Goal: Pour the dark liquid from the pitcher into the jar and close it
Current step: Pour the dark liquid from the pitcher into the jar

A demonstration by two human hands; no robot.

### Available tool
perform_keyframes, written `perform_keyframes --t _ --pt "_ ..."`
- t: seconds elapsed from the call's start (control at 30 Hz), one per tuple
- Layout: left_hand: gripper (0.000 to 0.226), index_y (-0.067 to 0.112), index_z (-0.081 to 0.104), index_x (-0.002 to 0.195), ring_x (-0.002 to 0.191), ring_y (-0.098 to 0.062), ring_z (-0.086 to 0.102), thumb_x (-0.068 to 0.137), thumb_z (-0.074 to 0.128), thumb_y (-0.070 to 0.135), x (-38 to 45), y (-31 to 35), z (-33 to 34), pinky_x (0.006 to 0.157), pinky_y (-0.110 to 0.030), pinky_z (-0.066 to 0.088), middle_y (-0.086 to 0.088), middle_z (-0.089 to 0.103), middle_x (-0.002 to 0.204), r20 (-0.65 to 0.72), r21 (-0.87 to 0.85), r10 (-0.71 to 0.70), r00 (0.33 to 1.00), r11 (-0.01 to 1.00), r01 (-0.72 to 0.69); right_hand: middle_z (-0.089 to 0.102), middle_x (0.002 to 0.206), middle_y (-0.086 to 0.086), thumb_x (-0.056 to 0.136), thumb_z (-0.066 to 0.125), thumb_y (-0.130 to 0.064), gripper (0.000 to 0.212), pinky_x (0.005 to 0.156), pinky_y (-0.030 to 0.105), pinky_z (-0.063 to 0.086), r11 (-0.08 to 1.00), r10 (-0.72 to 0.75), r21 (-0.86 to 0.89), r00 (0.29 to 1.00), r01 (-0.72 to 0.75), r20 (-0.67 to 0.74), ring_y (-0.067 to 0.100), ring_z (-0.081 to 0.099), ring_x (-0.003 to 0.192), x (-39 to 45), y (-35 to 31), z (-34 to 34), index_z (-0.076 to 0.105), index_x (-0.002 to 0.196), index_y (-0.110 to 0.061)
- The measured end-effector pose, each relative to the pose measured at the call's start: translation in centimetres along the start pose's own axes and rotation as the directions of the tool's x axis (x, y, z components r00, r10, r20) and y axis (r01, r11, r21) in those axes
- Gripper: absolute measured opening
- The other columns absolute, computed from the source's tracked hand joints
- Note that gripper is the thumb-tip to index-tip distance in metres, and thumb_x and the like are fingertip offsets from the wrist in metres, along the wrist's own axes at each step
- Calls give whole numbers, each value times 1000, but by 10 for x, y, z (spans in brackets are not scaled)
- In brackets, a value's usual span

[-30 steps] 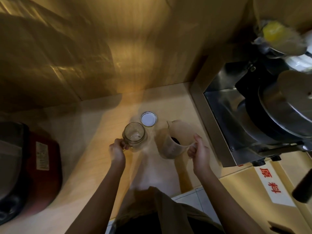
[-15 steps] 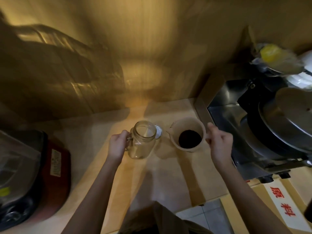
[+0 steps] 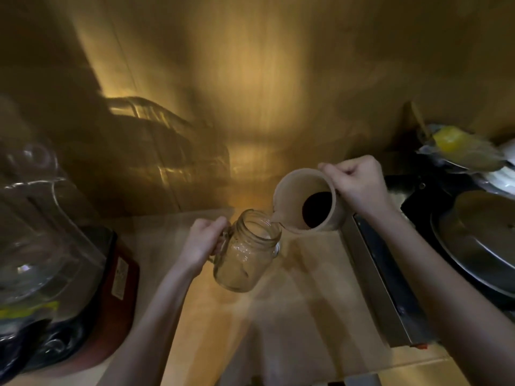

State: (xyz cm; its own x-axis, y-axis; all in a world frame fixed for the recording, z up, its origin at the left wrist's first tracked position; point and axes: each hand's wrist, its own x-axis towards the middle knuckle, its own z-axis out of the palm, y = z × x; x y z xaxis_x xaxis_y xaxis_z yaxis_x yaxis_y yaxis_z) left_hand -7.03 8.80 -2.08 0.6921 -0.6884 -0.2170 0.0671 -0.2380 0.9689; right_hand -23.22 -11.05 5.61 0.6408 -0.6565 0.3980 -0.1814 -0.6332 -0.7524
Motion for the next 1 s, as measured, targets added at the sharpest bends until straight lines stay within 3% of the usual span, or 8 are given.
perform_keyframes --t 0.23,0.37,0.5,0.6,0.67,0.73,0.8,1.0 --pt "35 11 42 43 37 -11 24 69 56 30 -14 3 10 41 -25 21 -4 31 44 -54 95 112 992 990 -107 33 38 3 83 63 -9 53 46 29 32 942 -246 -172 943 287 223 16 33 40 24 -39 7 40 35 -10" --pt "45 12 45 35 32 -8 29 76 58 22 -18 -1 15 42 -24 26 5 34 30 -125 112 114 986 989 -100 36 36 2 79 62 -14 50 46 28 35 889 -329 -236 905 393 270 15 31 36 32 -55 12 41 34 -15" --pt "44 14 46 37 33 -12 32 79 55 21 -21 -3 17 45 -26 28 1 37 33 -194 77 48 980 996 -33 45 36 12 75 49 -32 48 42 31 39 826 -434 -251 853 505 288 24 41 35 31 -64 12 45 36 -6" --pt "42 13 45 40 35 -16 30 81 52 18 -25 -1 21 42 -24 24 0 34 34 -205 -52 -22 978 999 12 43 35 10 76 47 -30 47 42 32 43 781 -500 -258 817 568 288 26 43 36 29 -68 14 45 36 -4" --pt "37 14 45 44 42 -18 28 80 53 18 -28 2 24 46 -28 22 1 33 38 -233 -84 -27 972 996 7 41 33 10 75 47 -25 46 47 22 38 752 -546 -269 797 602 258 24 39 36 29 -71 15 43 35 -3" --pt "40 18 42 39 45 -19 28 77 54 23 -31 4 26 49 -31 22 0 33 40 -274 -51 -5 962 999 -10 37 33 7 74 47 -23 45 55 17 29 723 -578 -296 781 624 236 18 34 39 29 -74 16 44 35 -2" --pt "36 18 41 39 50 -21 30 70 52 33 -33 5 27 53 -33 24 -7 34 47 -298 -1 28 954 1000 -29 34 37 0 74 47 -23 44 61 22 27 696 -596 -328 769 638 231 15 31 43 28 -77 16 46 36 -2" --pt "34 11 43 47 54 -22 30 71 49 35 -39 6 31 57 -36 27 -12 33 55 -343 41 63 937 998 -52 39 39 0 74 50 -18 39 59 26 27 618 -681 -361 705 698 199 14 33 47 21 -79 22 49 37 -5"
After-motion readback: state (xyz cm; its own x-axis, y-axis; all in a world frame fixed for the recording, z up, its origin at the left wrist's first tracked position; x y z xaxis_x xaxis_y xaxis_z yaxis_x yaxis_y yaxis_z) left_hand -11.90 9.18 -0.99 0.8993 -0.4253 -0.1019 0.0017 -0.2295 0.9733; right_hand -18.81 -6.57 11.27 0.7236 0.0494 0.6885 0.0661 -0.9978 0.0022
